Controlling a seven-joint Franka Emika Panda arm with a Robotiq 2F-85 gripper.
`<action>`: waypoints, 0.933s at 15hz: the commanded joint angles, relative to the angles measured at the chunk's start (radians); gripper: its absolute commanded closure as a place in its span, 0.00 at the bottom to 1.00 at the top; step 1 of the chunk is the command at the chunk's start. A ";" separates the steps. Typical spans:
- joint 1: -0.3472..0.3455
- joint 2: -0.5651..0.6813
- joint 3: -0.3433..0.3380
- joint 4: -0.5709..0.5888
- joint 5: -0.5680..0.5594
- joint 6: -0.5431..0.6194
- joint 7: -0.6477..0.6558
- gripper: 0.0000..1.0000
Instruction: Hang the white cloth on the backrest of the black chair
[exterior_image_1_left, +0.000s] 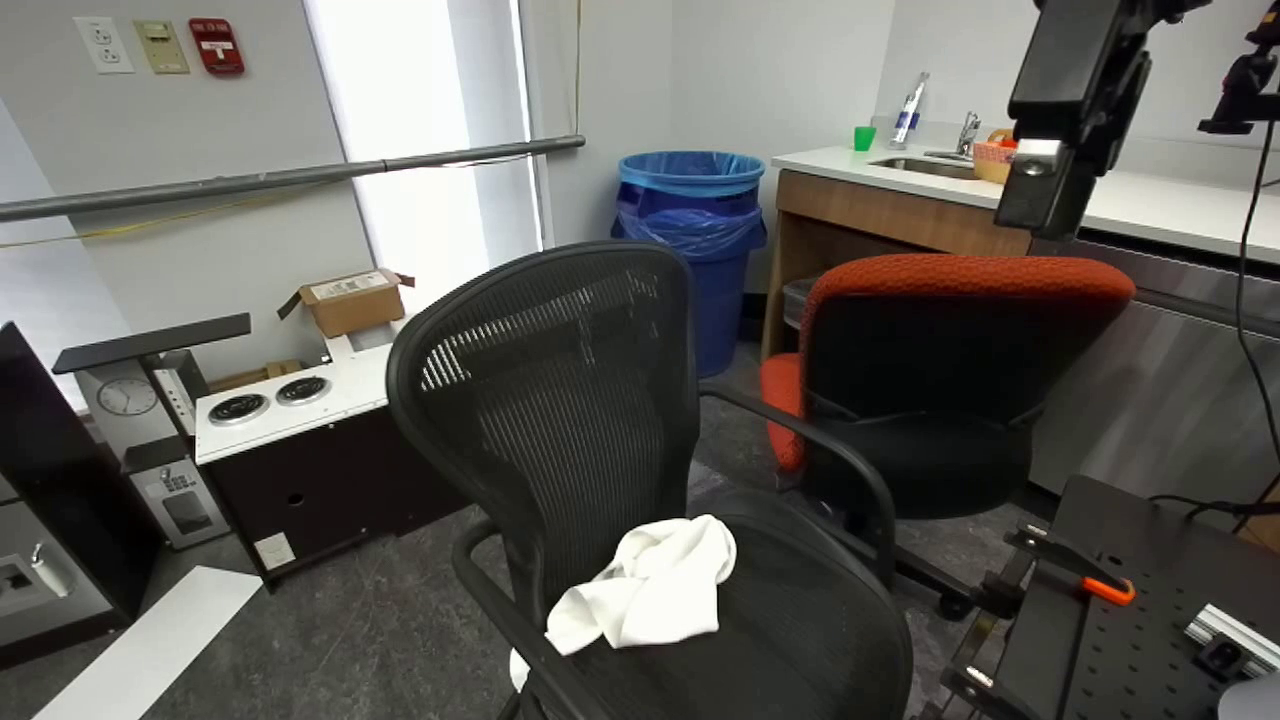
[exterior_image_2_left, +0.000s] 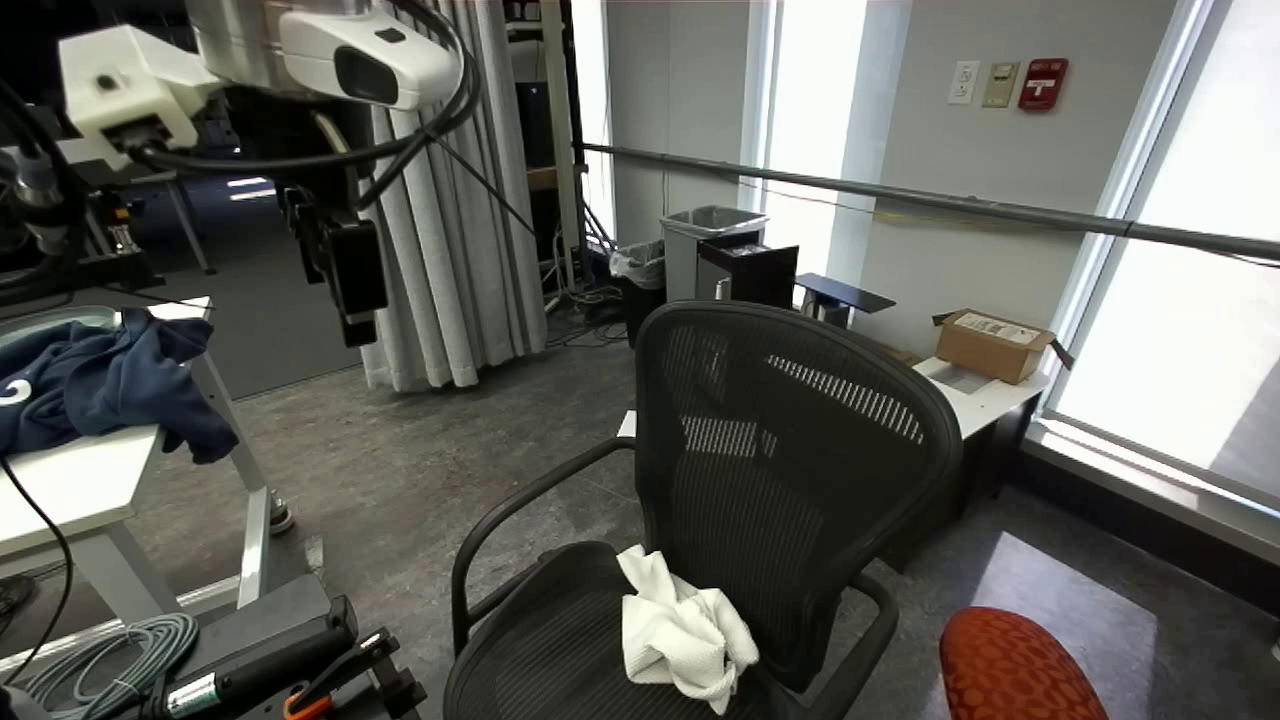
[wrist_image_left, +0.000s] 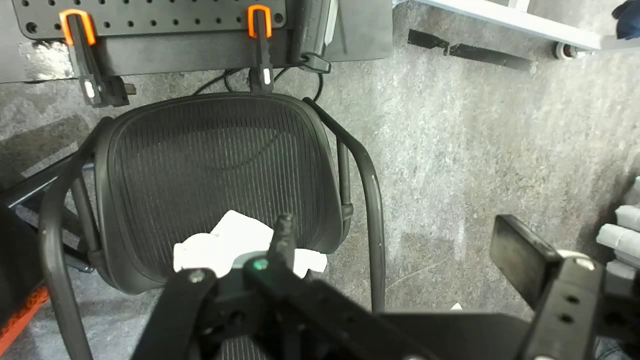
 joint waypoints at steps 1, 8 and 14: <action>-0.022 0.001 0.016 0.003 0.012 -0.006 -0.013 0.00; -0.034 0.090 0.019 0.016 0.015 0.094 -0.014 0.00; -0.058 0.334 0.007 0.055 -0.001 0.297 -0.014 0.00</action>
